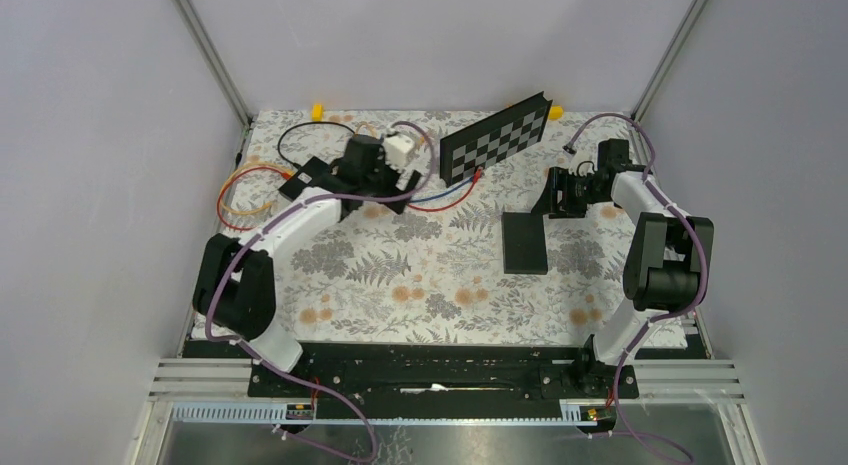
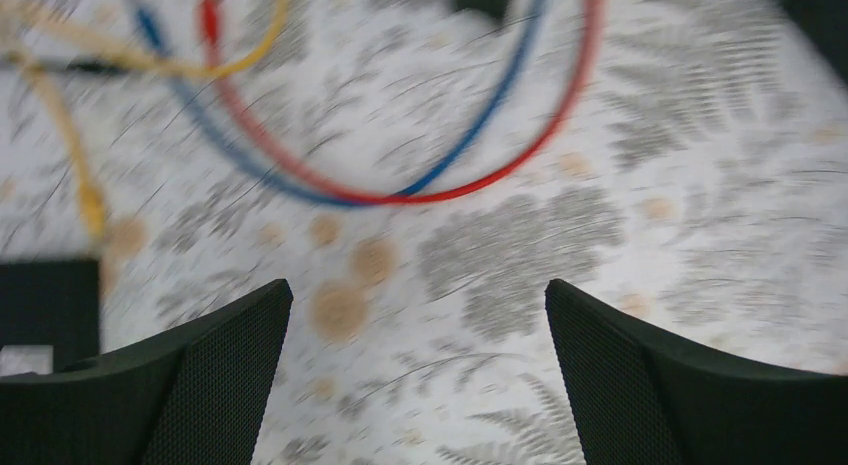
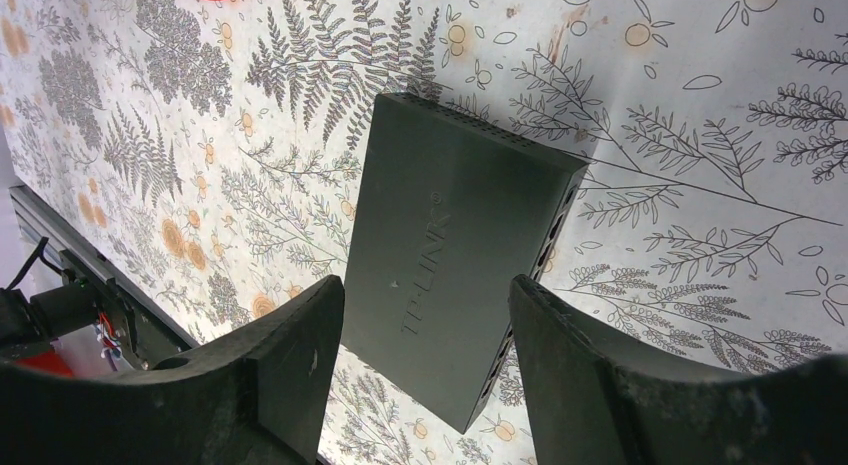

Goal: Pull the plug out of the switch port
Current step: Move the switch port to the center of the board.

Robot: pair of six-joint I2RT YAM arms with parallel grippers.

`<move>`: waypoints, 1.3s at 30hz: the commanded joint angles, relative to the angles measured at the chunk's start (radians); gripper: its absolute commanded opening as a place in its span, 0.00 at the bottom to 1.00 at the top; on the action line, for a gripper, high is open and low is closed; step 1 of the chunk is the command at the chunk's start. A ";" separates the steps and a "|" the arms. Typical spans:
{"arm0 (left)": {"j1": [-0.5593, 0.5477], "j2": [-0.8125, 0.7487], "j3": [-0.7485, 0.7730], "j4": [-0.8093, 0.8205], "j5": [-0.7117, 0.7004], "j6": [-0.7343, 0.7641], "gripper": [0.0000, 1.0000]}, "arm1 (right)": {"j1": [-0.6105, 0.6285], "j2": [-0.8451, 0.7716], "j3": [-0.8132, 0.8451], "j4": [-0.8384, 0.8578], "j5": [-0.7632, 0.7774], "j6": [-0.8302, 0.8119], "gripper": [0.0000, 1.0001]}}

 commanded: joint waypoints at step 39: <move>0.764 0.478 0.325 -0.038 0.234 0.079 0.99 | -0.010 -0.042 0.019 -0.005 -0.069 -0.032 1.00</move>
